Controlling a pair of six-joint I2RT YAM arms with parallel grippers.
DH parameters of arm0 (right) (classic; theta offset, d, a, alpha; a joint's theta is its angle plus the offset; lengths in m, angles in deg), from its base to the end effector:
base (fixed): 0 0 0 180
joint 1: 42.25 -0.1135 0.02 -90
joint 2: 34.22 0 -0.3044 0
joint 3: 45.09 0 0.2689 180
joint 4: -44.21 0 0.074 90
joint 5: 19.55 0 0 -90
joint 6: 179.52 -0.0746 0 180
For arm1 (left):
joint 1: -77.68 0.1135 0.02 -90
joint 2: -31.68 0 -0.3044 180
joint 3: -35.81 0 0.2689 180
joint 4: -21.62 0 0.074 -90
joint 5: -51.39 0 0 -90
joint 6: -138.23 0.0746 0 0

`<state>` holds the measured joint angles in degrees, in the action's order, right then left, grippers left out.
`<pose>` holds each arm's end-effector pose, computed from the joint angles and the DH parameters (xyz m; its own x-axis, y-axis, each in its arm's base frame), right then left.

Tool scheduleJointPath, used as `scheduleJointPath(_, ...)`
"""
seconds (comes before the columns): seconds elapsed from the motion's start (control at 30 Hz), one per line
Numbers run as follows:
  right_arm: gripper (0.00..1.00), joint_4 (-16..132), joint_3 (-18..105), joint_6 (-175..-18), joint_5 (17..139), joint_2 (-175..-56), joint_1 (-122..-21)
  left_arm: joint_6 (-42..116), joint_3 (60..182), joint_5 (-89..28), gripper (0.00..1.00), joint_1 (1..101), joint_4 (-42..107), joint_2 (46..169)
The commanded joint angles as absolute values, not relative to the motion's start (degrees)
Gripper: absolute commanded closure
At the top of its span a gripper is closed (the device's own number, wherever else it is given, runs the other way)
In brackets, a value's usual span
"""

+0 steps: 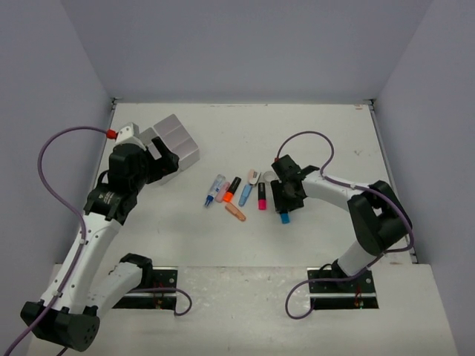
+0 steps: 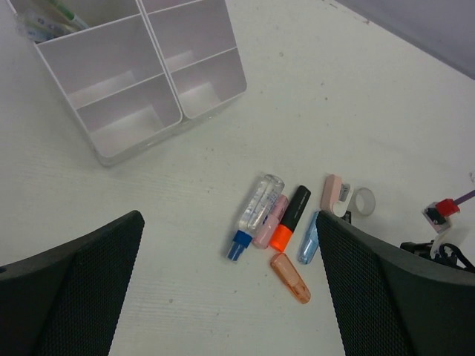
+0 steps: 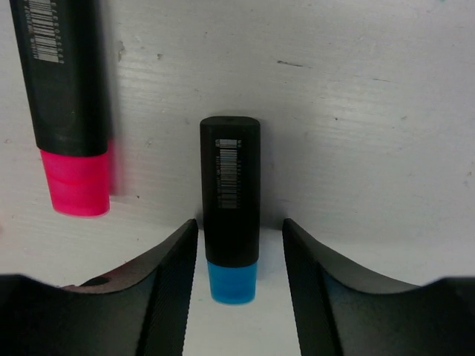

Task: Sort the stationery into containers
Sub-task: Pick up the pen from the center of the board.

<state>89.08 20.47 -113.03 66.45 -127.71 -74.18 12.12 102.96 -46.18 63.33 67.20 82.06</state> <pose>0.2743 0.1648 0.1496 -0.9469 -0.1212 -0.2977 -0.1443 0.9879 0.0569 0.2088 -0.0433 0.3543 -0.4561 -0.4863 -0.7453 -0.1670 0.8694 -0.4651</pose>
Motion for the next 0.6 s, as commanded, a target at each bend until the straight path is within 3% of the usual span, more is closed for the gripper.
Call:
scheduleJointPath(0.0,0.60,91.8,21.8,-113.3,68.3,-130.4,-75.0,15.7,102.7,-42.0,0.00,63.1,67.8,82.1)
scheduleJointPath(0.07,0.72,91.7,21.9,-112.9,69.0,-131.3,-75.1,15.8,102.5,-40.5,0.00,63.1,67.3,83.3)
scheduleJointPath(0.1,0.92,91.6,21.8,-113.1,68.9,-131.2,-75.3,15.6,101.8,-39.3,0.00,62.8,66.2,83.7)
scheduleJointPath(0.13,0.98,91.6,21.5,-113.3,68.3,-130.2,-75.5,15.5,101.3,-37.4,0.00,62.2,65.3,84.1)
scheduleJointPath(0.3,1.00,93.6,22.0,-116.0,59.4,-121.6,-81.0,11.6,97.5,-28.5,0.00,54.2,55.6,88.1)
scheduleJointPath(0.4,1.00,91.3,21.9,-116.3,53.2,-111.3,-89.5,7.9,96.0,-20.7,0.00,47.9,43.9,91.9)
scheduleJointPath(0.57,1.00,75.1,17.0,-110.9,54.1,-99.0,-96.7,4.8,97.4,-18.2,0.00,40.9,35.4,95.7)
